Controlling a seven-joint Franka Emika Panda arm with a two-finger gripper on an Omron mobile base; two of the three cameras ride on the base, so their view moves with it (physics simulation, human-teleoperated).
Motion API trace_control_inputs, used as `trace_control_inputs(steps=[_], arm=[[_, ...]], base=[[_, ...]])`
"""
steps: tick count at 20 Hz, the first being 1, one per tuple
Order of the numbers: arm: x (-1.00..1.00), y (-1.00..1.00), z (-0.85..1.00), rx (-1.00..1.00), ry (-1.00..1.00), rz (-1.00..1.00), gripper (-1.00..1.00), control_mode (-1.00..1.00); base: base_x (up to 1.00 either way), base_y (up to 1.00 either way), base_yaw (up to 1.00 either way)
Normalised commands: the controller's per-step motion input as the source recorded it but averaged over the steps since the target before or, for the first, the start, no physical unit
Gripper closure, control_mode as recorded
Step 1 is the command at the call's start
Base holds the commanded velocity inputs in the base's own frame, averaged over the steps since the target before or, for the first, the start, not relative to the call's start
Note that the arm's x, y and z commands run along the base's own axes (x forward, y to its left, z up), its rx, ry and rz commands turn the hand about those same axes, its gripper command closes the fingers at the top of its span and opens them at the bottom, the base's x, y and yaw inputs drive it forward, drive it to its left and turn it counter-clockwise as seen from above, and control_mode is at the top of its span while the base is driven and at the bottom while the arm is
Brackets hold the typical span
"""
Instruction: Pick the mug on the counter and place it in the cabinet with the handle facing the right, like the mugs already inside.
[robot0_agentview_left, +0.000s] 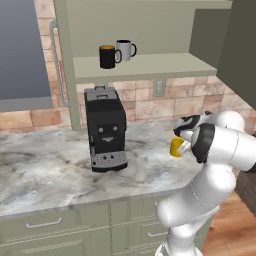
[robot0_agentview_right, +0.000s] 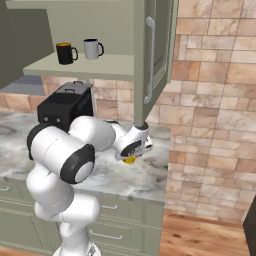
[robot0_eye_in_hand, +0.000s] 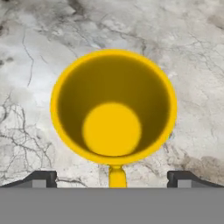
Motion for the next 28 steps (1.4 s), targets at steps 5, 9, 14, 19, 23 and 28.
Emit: trace_control_inputs(steps=[5,9,14,19,23,28], arm=[[0.27,-0.16,-0.17,0.00,0.00,0.00,-1.00,-1.00],[0.37,-0.05,-0.14,0.00,0.00,0.00,1.00,-1.00],[0.22,0.00,-0.04,0.00,0.00,0.00,1.00,-1.00],[0.04,0.05,0.00,0.00,0.00,0.05,1.00,-1.00],[0.00,0.30,0.00,0.00,0.00,0.06,1.00,-1.00],[-0.02,0.55,0.14,0.00,-0.04,0.03,1.00,-1.00]], base=[[0.00,0.00,0.00],[0.00,0.00,0.00],[0.00,0.00,0.00],[0.00,0.00,0.00],[0.00,0.00,0.00],[0.00,0.00,0.00]])
